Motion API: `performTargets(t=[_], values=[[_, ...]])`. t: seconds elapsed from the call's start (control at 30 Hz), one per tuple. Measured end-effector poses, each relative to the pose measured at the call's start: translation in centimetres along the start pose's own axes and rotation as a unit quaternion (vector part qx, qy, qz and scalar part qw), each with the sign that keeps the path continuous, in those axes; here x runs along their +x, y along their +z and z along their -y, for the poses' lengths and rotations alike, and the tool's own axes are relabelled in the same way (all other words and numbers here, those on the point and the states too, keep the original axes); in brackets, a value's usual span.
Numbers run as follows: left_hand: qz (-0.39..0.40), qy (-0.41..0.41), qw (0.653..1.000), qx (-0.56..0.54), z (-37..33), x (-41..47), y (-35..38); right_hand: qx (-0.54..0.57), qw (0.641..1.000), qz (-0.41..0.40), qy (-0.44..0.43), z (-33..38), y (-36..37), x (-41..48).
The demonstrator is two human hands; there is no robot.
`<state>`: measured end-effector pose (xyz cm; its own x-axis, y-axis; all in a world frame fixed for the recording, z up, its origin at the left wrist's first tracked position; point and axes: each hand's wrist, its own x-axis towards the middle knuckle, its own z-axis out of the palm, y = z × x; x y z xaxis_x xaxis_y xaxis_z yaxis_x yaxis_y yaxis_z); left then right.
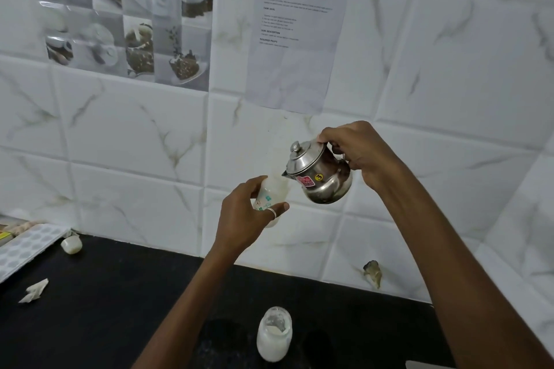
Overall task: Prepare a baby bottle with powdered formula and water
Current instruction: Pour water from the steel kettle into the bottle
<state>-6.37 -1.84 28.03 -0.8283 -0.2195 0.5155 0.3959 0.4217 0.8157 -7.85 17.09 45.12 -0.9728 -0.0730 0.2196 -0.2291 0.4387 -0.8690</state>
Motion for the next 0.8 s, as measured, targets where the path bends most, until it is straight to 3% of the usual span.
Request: performTargets(t=[0.8], values=[[-0.005, -0.004, 1.000, 0.018, 1.4, -0.4, 0.5, -0.159, 0.985, -0.017, -0.067, 2.1, 1.4, 2.6]])
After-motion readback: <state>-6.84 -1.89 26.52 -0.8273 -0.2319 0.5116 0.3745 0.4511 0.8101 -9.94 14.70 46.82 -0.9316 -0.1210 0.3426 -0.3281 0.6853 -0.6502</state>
